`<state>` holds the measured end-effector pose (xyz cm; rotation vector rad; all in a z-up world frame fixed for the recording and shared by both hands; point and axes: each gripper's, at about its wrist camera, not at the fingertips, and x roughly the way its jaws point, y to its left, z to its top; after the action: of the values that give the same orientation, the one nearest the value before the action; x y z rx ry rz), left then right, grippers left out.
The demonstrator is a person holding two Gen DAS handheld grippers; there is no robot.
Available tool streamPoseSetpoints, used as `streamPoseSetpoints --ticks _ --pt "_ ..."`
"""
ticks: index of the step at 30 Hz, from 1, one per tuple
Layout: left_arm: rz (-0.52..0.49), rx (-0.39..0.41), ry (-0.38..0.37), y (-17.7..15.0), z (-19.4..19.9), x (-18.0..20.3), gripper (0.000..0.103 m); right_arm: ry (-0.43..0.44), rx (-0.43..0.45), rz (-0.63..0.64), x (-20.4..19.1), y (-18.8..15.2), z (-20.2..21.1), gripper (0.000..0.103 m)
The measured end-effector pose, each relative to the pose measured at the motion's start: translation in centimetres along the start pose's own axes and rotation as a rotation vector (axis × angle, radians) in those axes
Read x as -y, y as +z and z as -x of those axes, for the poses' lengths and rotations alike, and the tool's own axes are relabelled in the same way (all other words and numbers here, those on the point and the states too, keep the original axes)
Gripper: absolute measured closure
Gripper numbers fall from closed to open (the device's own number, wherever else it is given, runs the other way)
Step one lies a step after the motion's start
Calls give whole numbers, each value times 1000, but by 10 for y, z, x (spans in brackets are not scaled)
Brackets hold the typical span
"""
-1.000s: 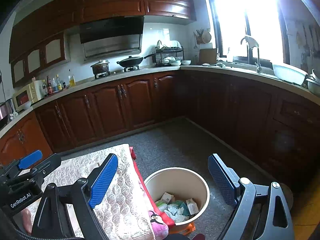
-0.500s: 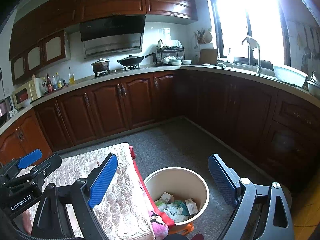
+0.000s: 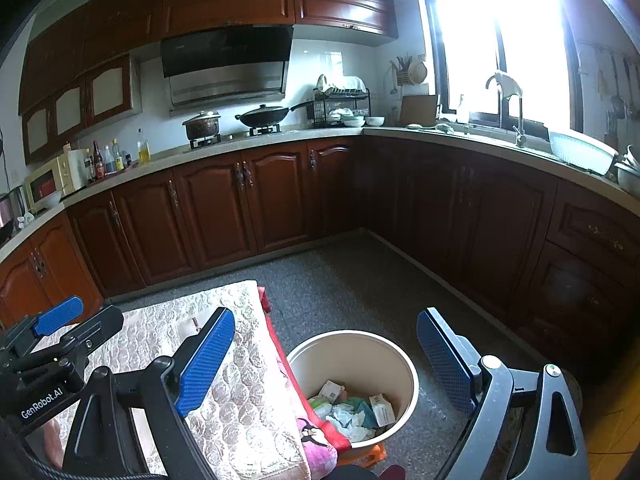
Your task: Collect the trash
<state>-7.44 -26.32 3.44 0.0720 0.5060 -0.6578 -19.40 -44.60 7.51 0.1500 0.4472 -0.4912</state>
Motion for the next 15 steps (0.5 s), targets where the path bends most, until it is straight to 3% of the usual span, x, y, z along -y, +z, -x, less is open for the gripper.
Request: streamPoseSetpoints --ticks 15 --pt "3 -15 9 0 -4 2 29 4 -10 -4 0 -1 -4 12"
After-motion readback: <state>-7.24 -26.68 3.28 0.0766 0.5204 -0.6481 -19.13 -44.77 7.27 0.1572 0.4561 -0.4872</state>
